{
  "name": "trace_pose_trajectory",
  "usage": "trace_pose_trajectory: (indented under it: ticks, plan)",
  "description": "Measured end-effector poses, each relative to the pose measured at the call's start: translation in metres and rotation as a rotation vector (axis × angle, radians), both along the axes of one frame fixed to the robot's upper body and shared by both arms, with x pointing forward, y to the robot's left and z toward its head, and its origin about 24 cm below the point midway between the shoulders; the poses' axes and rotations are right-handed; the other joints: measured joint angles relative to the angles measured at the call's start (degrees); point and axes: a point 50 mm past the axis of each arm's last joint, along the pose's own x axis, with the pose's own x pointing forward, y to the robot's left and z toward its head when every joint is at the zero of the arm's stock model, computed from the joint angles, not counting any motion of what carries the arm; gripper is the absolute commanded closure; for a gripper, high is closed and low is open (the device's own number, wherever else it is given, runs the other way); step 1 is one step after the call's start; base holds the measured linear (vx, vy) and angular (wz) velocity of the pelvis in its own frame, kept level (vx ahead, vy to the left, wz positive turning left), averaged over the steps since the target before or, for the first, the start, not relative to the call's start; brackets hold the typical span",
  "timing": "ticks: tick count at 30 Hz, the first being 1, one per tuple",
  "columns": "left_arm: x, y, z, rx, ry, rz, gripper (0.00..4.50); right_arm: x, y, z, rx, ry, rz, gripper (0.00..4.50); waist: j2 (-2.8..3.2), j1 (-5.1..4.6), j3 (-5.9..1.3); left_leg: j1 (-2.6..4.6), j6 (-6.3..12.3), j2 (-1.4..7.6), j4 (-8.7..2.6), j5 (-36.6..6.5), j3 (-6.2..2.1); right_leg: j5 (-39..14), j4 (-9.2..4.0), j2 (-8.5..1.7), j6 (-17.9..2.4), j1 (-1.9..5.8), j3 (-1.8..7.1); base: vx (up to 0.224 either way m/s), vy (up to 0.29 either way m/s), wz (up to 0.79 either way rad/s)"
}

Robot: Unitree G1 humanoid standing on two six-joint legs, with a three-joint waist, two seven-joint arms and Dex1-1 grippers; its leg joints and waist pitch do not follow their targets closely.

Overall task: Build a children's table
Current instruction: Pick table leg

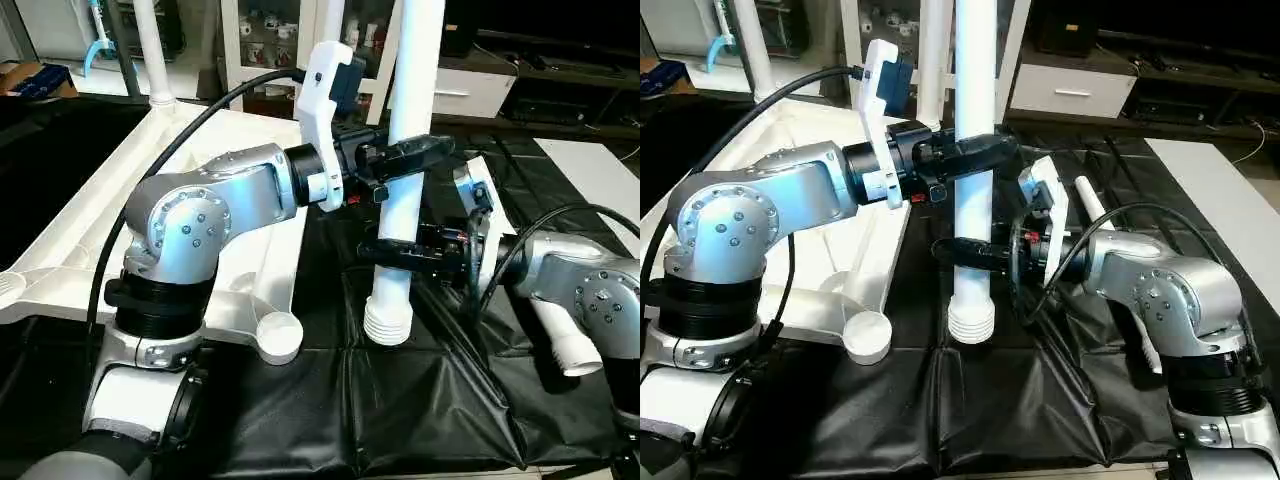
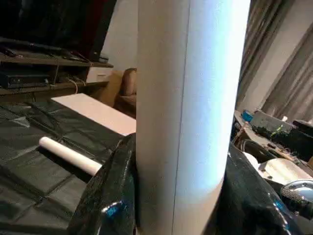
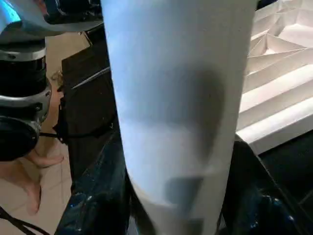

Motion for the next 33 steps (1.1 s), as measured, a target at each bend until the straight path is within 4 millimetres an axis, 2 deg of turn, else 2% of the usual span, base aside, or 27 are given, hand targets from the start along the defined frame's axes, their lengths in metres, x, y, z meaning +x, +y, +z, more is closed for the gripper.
trace_pose_trajectory:
  ticks: [2, 13, 14, 17, 25, 28, 29, 31, 33]
  plan:
    - [0.000, 0.000, 0.000, -0.003, 0.004, -0.003, 2.78, 0.000, 0.001, 0.000, -0.002, -0.003, 0.003, 2.63, 0.00, -0.01, 0.00, 0.00, 0.00, 0.00, 0.00, 0.0, 0.00, 0.0, 0.01, 0.00, 0.0, 0.00, 0.00, 0.000, 0.000, 0.00]
    - [-0.002, 0.002, 0.002, -0.015, 0.007, -0.010, 2.78, -0.001, 0.001, 0.002, -0.005, -0.021, 0.009, 2.69, 0.00, 0.00, 0.00, 0.01, 0.01, 0.00, 0.01, 0.0, 0.00, 0.0, 0.02, 0.00, 0.0, 0.00, 0.00, 0.000, 0.000, 0.00]
    - [-0.001, 0.002, 0.002, -0.016, 0.008, -0.009, 2.22, -0.001, 0.001, 0.002, -0.006, -0.021, 0.008, 2.69, 0.00, 0.00, 0.00, 0.01, 0.01, 0.00, 0.01, 0.0, 0.00, 0.0, 0.02, 0.00, 0.0, 0.00, 0.00, 0.000, 0.000, 0.00]
    - [-0.001, 0.004, 0.002, -0.026, 0.031, -0.011, 2.08, -0.001, 0.001, 0.002, -0.008, -0.024, 0.006, 2.69, 0.00, -0.01, 0.00, 0.00, 0.01, 0.00, 0.01, 0.0, 0.00, 0.0, 0.02, 0.00, 0.0, 0.00, 0.00, 0.000, 0.000, 0.00]
    - [-0.001, 0.012, 0.004, -0.047, 0.049, -0.014, 1.34, 0.003, -0.001, 0.001, -0.010, -0.043, -0.041, 2.69, 0.00, -0.02, 0.00, 0.01, 0.01, 0.00, 0.01, 0.0, 0.00, 0.0, 0.04, 0.00, 0.0, 0.00, 0.00, 0.000, 0.000, 0.00]
    - [0.001, 0.022, 0.006, -0.060, 0.022, 0.002, 1.17, 0.017, -0.009, 0.002, 0.035, -0.071, -0.200, 2.69, 0.03, -0.05, -0.01, 0.04, -0.02, 0.00, 0.02, 0.0, 0.00, 0.0, 0.10, 0.00, 0.0, -0.02, 0.01, 0.000, 0.000, 0.00]
    - [0.000, 0.029, 0.007, -0.059, -0.019, 0.004, 1.16, 0.028, -0.019, 0.002, 0.035, -0.086, -0.335, 2.70, 0.06, -0.10, 0.00, 0.03, -0.06, 0.00, 0.02, 0.1, 0.00, 0.0, 0.10, 0.00, -0.1, -0.04, 0.01, 0.000, 0.000, 0.00]
    - [-0.001, 0.041, 0.005, -0.041, -0.076, 0.031, 1.16, 0.037, -0.040, 0.001, 0.025, -0.091, -0.496, 2.70, 0.09, 0.02, -0.01, 0.02, -0.11, 0.00, 0.02, 0.1, 0.00, 0.0, 0.10, 0.00, -0.1, -0.04, -0.01, 0.000, 0.000, 0.00]
    - [0.000, 0.071, -0.006, 0.097, -0.197, 0.103, 1.16, 0.041, -0.051, 0.002, 0.032, -0.131, -0.618, 2.70, 0.71, -0.30, 0.01, 0.02, -0.11, 0.03, -0.01, 0.1, 0.01, 0.0, 0.04, 0.03, -0.1, -0.07, 0.00, 0.000, 0.000, 0.00]
